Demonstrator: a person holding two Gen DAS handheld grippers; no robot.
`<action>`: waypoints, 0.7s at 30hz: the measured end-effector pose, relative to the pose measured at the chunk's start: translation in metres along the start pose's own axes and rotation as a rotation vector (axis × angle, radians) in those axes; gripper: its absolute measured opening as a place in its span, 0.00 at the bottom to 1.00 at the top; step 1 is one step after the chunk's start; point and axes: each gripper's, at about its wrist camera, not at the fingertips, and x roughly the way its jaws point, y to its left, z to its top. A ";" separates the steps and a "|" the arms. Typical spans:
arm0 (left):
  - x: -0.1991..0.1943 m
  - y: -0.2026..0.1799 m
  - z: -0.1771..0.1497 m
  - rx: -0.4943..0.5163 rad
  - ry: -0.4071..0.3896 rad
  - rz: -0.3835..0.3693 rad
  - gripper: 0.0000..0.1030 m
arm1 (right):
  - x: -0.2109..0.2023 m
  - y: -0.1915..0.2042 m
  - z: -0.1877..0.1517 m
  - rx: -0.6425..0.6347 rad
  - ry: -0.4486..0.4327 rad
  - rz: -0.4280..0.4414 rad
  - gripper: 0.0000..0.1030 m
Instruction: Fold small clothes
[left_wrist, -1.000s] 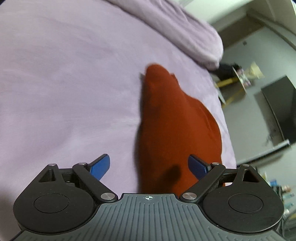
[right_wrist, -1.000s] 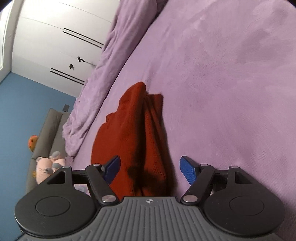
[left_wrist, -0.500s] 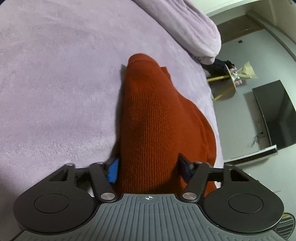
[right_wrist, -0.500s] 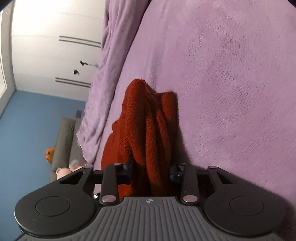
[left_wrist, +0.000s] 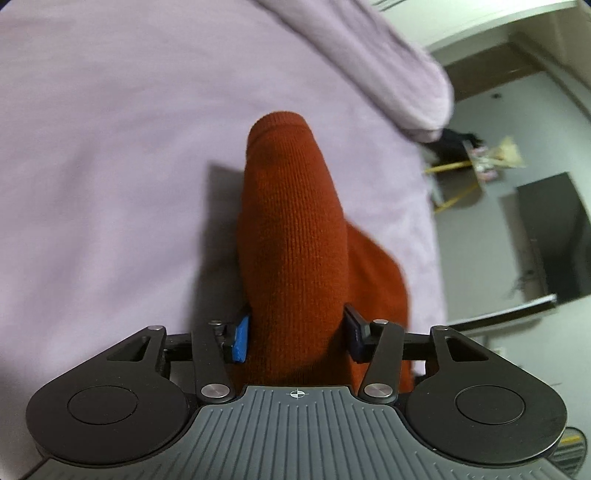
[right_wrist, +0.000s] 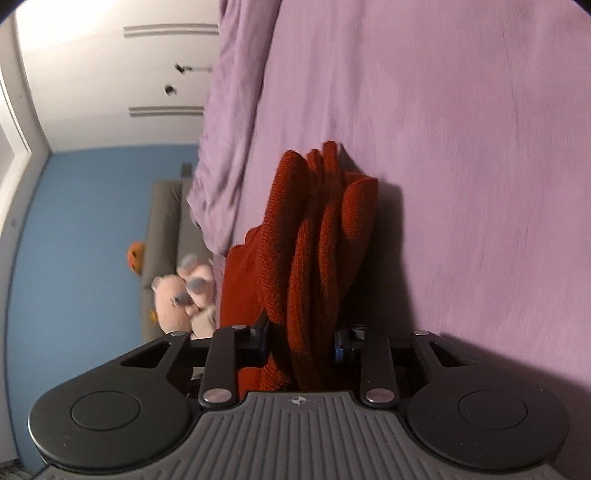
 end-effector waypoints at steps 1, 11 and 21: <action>-0.005 0.004 -0.003 0.005 0.008 0.035 0.54 | -0.001 0.003 -0.003 -0.005 -0.003 -0.021 0.39; -0.002 -0.045 0.015 0.140 -0.176 0.201 0.60 | 0.023 0.123 -0.007 -0.352 -0.207 -0.396 0.25; 0.098 -0.045 0.052 0.174 -0.189 0.486 0.83 | 0.133 0.112 0.019 -0.531 -0.200 -0.753 0.01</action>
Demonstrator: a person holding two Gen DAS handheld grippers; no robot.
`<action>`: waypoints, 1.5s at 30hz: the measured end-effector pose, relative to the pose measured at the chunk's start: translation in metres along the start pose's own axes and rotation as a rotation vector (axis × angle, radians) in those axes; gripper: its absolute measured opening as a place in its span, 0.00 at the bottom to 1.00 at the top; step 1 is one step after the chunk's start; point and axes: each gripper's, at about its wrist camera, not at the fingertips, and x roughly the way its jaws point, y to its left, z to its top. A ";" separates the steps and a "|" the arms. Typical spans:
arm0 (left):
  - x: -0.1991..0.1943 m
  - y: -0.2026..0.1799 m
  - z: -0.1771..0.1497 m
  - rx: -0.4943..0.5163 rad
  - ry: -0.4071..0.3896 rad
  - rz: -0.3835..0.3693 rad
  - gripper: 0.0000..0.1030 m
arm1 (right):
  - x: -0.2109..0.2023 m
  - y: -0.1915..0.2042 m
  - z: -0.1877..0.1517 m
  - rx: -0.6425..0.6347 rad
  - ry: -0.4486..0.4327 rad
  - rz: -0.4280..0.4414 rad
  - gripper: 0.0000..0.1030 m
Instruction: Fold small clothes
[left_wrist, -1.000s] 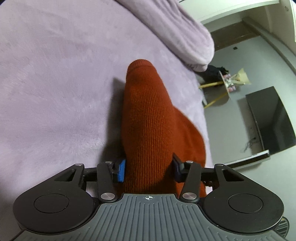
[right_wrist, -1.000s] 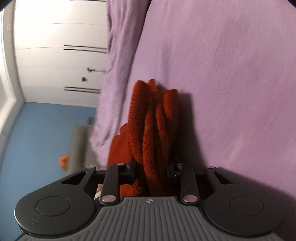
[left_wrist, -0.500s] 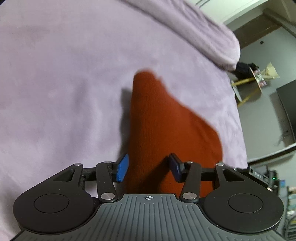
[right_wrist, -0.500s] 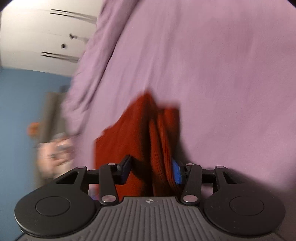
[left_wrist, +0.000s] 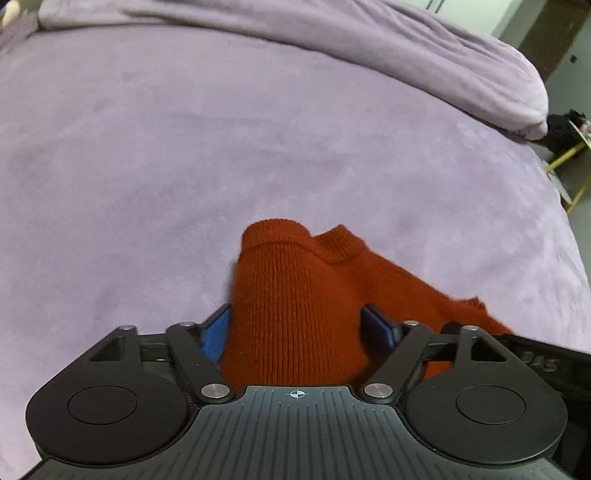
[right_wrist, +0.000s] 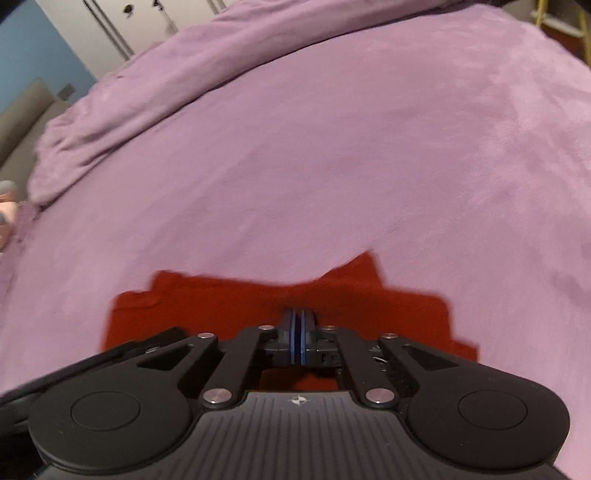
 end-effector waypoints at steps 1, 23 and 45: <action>0.006 -0.004 0.002 0.024 -0.003 0.013 0.84 | 0.005 -0.007 0.000 0.024 -0.007 0.025 0.01; -0.143 0.062 -0.179 -0.039 -0.137 -0.070 0.91 | -0.154 -0.134 -0.182 0.366 -0.150 0.340 0.50; -0.136 0.062 -0.190 0.084 -0.106 0.081 0.89 | -0.136 -0.117 -0.188 0.416 -0.112 0.293 0.08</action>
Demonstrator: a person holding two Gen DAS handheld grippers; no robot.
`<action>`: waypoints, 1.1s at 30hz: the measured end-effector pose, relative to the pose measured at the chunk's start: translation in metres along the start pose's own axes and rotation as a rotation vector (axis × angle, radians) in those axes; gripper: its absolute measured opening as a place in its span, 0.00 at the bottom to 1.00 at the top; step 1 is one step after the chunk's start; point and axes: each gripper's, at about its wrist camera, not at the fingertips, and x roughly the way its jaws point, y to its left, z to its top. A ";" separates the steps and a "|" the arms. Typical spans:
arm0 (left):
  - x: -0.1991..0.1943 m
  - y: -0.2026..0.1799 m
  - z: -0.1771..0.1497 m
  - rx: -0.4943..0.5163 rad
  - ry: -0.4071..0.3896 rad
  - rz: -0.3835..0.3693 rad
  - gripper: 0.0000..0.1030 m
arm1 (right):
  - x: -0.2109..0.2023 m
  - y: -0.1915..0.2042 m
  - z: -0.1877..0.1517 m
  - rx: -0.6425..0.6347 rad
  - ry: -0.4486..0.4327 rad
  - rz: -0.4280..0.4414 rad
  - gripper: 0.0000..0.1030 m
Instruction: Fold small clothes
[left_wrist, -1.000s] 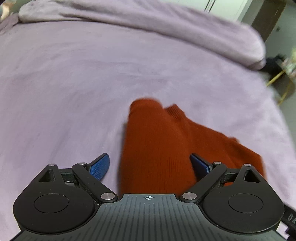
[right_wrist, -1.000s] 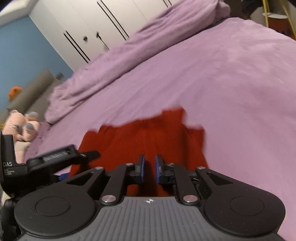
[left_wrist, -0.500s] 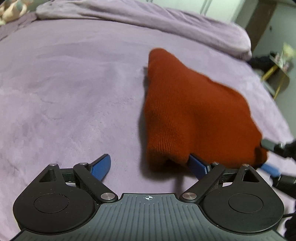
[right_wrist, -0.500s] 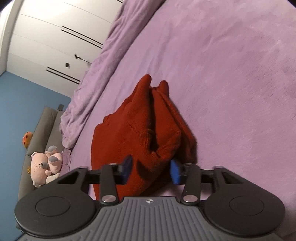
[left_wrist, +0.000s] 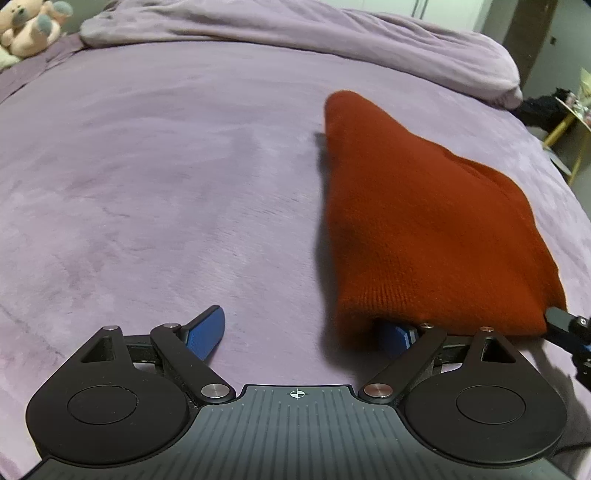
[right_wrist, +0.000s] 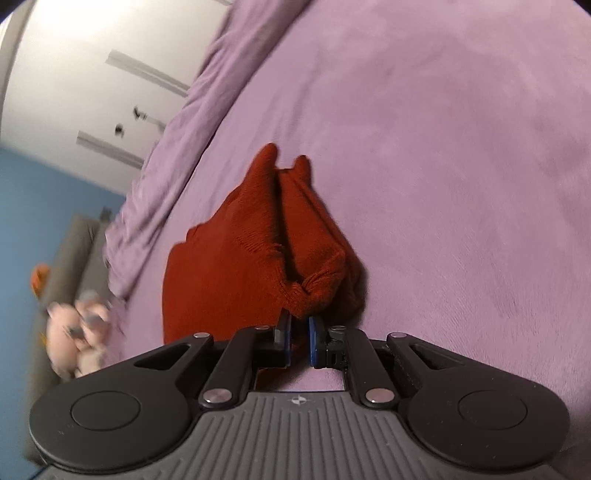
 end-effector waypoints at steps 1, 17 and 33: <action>-0.001 0.002 0.000 0.001 -0.005 0.014 0.89 | 0.002 0.004 0.000 -0.033 0.003 -0.031 0.08; -0.044 -0.010 -0.029 0.156 0.083 0.056 0.93 | -0.043 0.065 -0.064 -0.579 0.113 -0.355 0.91; -0.088 -0.022 -0.007 0.179 -0.003 0.061 0.98 | -0.055 0.120 -0.074 -0.675 0.069 -0.494 0.96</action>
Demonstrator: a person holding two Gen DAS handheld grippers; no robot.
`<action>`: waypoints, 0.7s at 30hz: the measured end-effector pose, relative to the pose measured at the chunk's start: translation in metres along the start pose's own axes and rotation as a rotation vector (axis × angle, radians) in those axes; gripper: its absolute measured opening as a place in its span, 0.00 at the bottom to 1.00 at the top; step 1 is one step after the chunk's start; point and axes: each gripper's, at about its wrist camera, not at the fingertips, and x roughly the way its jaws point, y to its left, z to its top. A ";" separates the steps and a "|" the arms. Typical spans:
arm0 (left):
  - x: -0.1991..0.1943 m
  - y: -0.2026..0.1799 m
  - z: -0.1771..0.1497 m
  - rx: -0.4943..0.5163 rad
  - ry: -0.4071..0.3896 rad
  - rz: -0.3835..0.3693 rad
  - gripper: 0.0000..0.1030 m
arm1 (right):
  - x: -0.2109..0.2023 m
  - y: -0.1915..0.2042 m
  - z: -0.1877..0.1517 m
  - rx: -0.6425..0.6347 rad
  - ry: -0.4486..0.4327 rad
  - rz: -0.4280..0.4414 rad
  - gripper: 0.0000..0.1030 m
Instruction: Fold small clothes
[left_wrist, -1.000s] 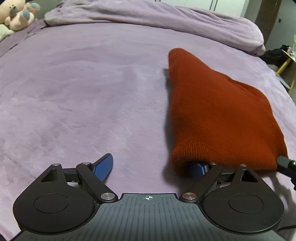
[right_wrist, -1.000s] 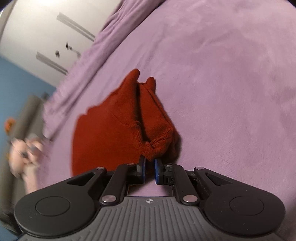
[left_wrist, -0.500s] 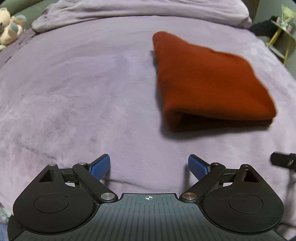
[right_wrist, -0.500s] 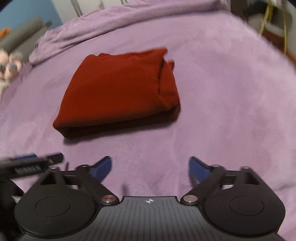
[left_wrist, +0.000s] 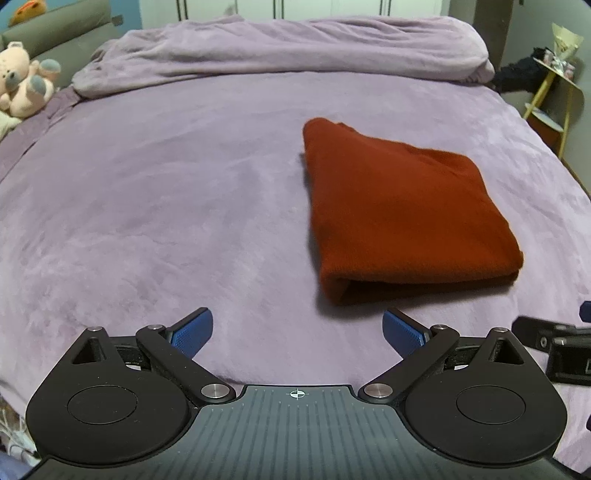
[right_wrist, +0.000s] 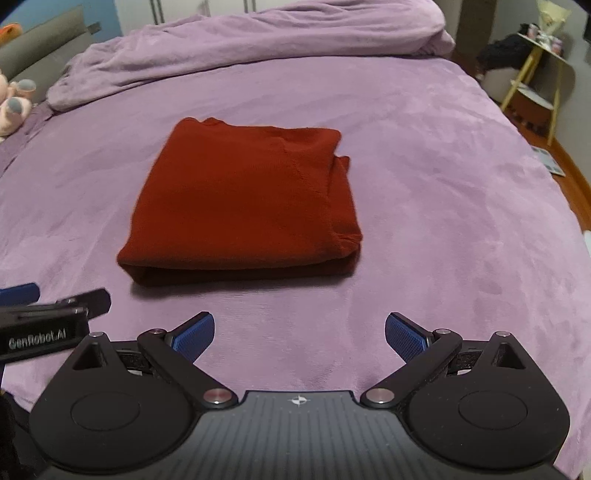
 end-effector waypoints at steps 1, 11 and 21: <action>0.001 -0.002 0.000 0.006 0.006 -0.001 0.98 | 0.000 0.001 0.000 -0.003 0.004 -0.010 0.96; 0.002 -0.013 -0.002 0.058 0.029 0.031 0.98 | 0.003 0.005 0.004 -0.018 0.028 -0.061 0.96; 0.005 -0.010 0.001 0.040 0.057 0.022 0.98 | 0.006 0.002 0.006 -0.004 0.040 -0.071 0.96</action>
